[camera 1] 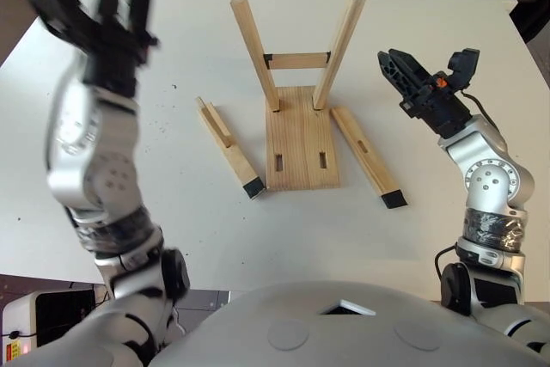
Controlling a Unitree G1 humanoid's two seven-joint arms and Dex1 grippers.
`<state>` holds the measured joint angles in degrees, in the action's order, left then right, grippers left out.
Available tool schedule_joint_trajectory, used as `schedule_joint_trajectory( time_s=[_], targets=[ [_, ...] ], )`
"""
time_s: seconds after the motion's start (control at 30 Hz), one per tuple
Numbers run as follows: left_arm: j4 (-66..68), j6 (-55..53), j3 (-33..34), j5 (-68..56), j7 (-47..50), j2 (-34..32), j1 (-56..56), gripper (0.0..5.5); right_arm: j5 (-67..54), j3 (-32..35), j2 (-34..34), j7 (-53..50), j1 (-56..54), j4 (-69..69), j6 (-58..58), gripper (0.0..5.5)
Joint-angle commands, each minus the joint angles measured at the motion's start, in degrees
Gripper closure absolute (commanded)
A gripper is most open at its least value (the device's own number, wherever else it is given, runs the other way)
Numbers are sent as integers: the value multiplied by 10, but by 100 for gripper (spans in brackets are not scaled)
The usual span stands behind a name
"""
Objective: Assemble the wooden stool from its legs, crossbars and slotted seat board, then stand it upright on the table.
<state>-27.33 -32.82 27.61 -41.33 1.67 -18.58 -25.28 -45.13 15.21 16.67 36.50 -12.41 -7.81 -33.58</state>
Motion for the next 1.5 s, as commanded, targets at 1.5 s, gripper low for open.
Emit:
schedule_joint_trajectory(
  time_s=[1.5],
  targets=[
    [-172, -546, -83, 30, 358, 432, 221, 111, 6, -37, 81, 44, -18, 25, -79, 301]
  ],
)
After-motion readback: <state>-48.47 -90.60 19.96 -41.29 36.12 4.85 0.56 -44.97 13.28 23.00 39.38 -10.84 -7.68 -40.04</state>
